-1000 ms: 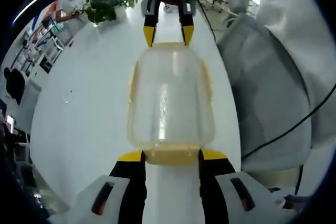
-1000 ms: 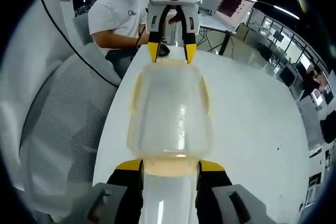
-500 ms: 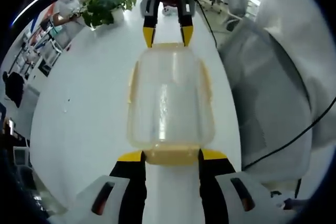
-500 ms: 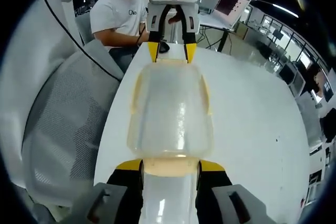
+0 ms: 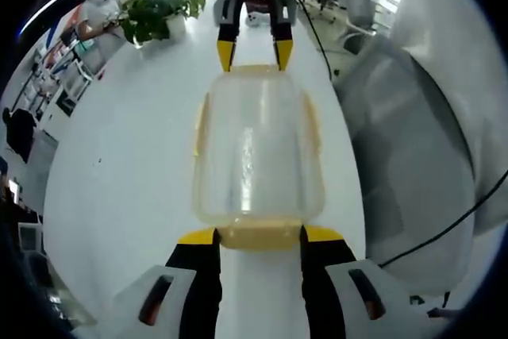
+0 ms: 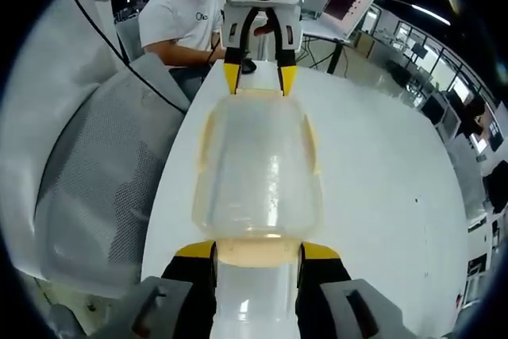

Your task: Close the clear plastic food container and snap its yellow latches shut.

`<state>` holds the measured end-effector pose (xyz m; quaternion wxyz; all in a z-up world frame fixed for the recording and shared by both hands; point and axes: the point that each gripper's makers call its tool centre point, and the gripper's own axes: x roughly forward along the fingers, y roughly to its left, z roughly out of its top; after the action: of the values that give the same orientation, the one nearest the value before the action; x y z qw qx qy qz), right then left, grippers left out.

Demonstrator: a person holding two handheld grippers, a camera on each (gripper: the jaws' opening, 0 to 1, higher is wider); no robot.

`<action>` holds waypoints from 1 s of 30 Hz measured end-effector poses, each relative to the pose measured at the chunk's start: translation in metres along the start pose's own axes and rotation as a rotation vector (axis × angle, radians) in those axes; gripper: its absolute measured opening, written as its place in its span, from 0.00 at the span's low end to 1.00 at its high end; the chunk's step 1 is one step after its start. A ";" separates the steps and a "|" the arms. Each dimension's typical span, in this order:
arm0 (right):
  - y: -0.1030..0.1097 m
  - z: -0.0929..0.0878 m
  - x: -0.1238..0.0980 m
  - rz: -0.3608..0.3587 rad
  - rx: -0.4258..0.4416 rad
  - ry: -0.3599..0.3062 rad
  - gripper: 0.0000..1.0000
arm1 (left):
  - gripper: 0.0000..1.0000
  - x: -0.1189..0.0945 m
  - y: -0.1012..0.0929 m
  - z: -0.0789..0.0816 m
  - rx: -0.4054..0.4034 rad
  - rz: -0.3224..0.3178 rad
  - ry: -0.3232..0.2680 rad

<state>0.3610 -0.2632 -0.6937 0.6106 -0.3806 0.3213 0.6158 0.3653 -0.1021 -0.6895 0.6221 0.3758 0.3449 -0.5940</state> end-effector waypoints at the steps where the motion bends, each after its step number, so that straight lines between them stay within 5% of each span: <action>1: 0.000 -0.001 0.000 0.000 0.000 0.000 0.37 | 0.36 0.001 0.000 0.002 0.000 0.000 -0.001; 30: -0.002 -0.061 -0.026 -0.007 0.029 -0.002 0.36 | 0.36 0.039 0.011 0.054 0.025 -0.029 -0.023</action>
<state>0.3669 -0.3290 -0.7017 0.6183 -0.3723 0.3283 0.6093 0.3771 -0.1681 -0.6973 0.6128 0.3716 0.3357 -0.6113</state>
